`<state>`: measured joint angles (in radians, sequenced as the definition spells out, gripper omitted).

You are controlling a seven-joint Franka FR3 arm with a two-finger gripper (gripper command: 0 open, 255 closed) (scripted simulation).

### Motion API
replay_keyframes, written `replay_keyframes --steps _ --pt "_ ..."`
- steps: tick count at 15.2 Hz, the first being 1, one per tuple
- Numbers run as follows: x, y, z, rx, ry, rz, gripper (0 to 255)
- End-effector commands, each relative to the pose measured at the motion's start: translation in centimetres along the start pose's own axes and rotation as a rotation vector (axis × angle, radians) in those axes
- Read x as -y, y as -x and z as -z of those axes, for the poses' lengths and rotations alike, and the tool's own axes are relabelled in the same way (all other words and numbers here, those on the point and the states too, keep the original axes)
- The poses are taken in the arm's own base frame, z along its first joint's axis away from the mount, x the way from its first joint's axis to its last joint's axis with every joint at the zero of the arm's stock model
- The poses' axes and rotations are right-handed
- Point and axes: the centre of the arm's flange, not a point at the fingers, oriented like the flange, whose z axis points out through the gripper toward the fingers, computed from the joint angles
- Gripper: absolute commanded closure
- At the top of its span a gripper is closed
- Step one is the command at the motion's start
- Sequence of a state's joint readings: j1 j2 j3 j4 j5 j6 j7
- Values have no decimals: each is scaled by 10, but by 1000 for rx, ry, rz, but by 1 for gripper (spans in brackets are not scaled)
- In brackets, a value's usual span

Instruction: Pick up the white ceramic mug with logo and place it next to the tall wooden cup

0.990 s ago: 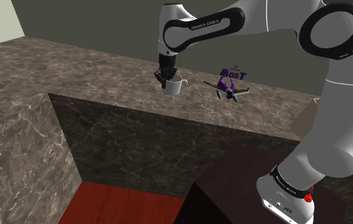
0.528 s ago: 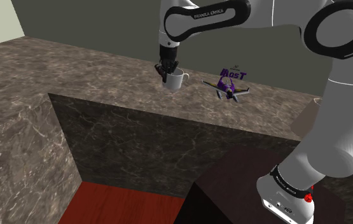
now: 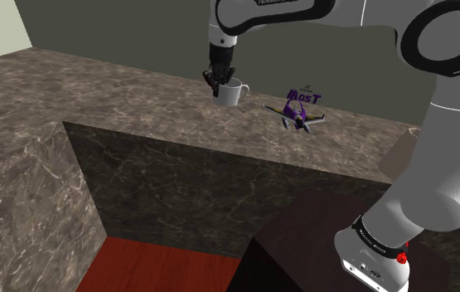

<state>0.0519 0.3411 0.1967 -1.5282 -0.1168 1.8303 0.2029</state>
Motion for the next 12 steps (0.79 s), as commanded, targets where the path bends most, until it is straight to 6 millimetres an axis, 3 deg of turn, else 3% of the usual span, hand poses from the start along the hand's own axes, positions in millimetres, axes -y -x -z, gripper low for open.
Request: replay_keyframes --steps 1,12 --pt "-1 0 11 0 0 0 255" --pt "-4 2 69 0 0 0 255"
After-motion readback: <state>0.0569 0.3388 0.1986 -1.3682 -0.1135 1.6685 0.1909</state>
